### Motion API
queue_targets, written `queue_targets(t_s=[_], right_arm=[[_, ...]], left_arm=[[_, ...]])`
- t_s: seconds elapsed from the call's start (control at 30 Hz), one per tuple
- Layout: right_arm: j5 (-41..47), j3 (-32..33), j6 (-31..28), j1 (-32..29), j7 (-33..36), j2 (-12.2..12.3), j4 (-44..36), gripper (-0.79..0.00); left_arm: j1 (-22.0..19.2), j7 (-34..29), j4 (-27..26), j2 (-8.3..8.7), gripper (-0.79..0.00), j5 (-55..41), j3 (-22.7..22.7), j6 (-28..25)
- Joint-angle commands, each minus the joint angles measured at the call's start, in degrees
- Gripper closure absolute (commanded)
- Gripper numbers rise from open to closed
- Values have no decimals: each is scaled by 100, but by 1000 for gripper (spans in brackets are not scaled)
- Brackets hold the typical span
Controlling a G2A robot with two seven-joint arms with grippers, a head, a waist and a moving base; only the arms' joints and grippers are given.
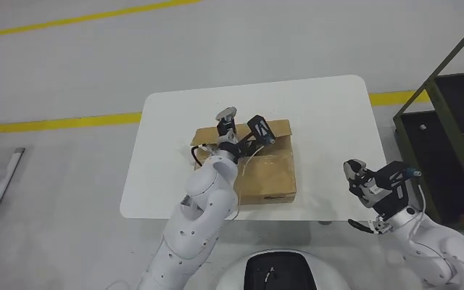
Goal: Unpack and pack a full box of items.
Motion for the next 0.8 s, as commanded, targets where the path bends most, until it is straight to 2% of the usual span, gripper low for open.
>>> queue_targets(t_s=[0.0,0.17,0.37,0.77], right_arm=[[10,-16,-9,20,12,1,12,0],[7,-138,-69,124,37,1,80,0],[-1,-148,-62,153,16,6,121,0],[55,-67,-49,80,-26,19,90,0]], left_arm=[[-111,125,9,-8,-785,235,50,5],[-490,380,278,-87,-785,307,228,-84],[-1050,429,901,-235,-785,280,480,-118],[-2086,235,2511,-605,-785,574,1021,253]])
